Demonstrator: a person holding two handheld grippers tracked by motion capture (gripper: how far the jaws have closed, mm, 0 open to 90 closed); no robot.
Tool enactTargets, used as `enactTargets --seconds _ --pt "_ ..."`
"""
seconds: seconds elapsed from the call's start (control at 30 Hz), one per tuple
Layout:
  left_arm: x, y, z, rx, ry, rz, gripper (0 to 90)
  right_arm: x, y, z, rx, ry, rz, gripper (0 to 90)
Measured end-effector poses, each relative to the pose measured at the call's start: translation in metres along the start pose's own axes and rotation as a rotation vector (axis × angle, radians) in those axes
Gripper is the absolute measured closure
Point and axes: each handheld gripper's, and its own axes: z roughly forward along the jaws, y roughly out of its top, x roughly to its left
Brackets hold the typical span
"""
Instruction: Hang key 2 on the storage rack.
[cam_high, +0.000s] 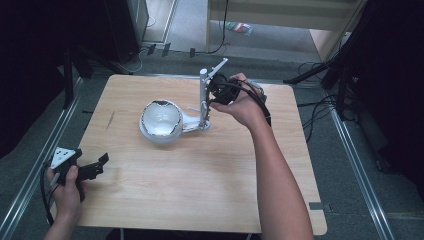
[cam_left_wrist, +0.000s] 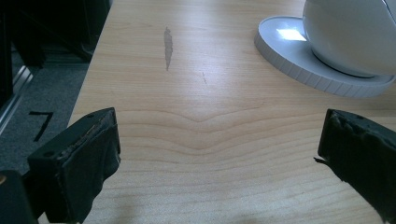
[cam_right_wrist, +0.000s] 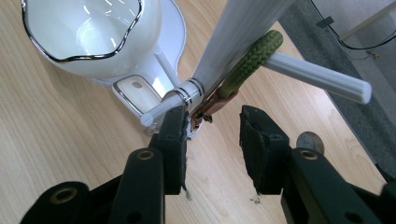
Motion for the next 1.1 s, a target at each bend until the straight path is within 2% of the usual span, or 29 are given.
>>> enactTargets --seconds 0.17,0.2,0.27,0.33,0.4,0.47,0.57,0.6,0.8,0.87,1.0,1.1 --pt "0.0 0.0 0.0 0.0 0.001 0.001 0.0 0.0 -0.007 -0.002 -0.018 0.003 0.044 57.8" --pt "0.0 0.0 0.0 -0.001 0.001 0.001 0.0 0.0 -0.009 -0.003 -0.022 -0.009 0.048 53.5" --pt "0.0 0.0 0.0 -0.001 0.003 0.001 0.0 0.001 -0.013 -0.005 -0.041 -0.068 0.054 46.7" --pt "0.0 0.0 0.0 -0.001 0.006 0.002 0.0 0.002 -0.017 -0.007 -0.057 -0.096 0.089 37.4" --pt "-0.001 0.0 0.0 -0.001 0.01 0.001 0.0 0.003 -0.02 -0.009 -0.065 -0.126 0.106 30.2" --pt "-0.001 0.0 0.0 -0.002 0.009 0.002 0.0 0.005 -0.025 -0.011 -0.061 -0.166 0.121 18.4" --pt "0.0 0.0 0.0 -0.002 0.009 -0.001 0.0 0.007 -0.031 -0.011 -0.058 -0.194 0.143 6.2" --pt "-0.001 0.0 0.0 0.0 0.011 0.001 0.0 0.008 -0.034 -0.012 -0.067 -0.221 0.16 0.0" --pt "0.0 0.0 0.0 0.0 0.009 0.0 0.0 0.012 -0.052 -0.014 -0.121 -0.23 0.248 0.0" --pt "0.0 0.0 0.0 0.0 0.009 0.0 0.0 0.013 -0.057 -0.014 -0.126 -0.219 0.261 0.0" --pt "-0.001 0.0 0.001 0.002 0.009 0.0 0.0 0.018 -0.07 -0.013 -0.128 -0.231 0.273 0.0" --pt "-0.001 0.0 0.0 0.002 0.01 0.002 0.0 0.021 -0.079 -0.015 -0.153 -0.231 0.302 0.0"
